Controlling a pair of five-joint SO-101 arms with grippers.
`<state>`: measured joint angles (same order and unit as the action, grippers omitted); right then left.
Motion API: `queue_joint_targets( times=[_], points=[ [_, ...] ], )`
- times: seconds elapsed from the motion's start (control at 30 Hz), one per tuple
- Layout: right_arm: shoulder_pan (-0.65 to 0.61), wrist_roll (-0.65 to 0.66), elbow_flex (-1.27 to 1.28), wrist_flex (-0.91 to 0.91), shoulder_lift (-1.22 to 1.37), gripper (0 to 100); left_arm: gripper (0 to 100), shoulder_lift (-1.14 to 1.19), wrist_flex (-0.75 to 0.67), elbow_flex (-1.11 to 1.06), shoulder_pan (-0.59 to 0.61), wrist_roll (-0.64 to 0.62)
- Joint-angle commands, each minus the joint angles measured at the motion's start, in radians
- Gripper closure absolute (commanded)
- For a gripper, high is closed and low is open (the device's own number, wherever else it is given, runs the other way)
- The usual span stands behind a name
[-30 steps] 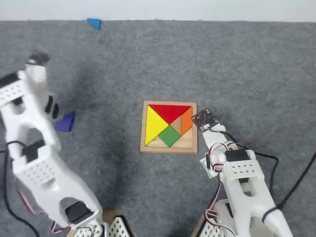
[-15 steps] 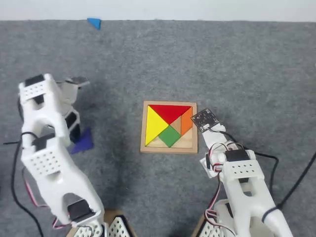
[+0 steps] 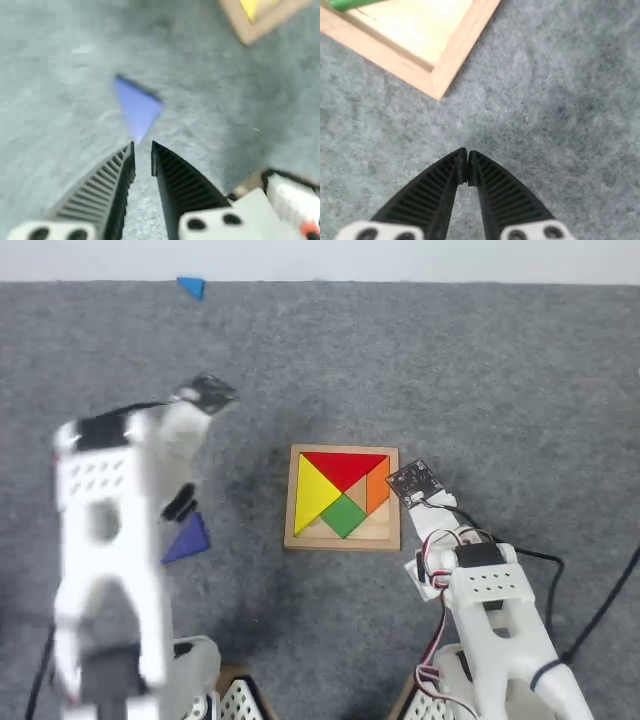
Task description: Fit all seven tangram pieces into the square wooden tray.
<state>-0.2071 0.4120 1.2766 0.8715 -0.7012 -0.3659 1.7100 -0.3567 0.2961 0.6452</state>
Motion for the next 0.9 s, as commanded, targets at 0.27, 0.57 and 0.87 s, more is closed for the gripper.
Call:
queue_joint_targets(
  times=[0.27,0.57,0.87],
  points=[
    [-0.423,-0.089,-0.308,0.137,-0.01,98.0,87,-0.255,-0.442,-0.222,0.835,0.192],
    [-0.71,-0.137,-0.717,0.054,0.493,81.9,84,0.002,-0.589,-0.116,1.036,0.216],
    [-0.86,-0.072,-1.08,0.012,0.871,80.2,83,0.318,-0.588,0.174,1.188,0.216]
  ],
)
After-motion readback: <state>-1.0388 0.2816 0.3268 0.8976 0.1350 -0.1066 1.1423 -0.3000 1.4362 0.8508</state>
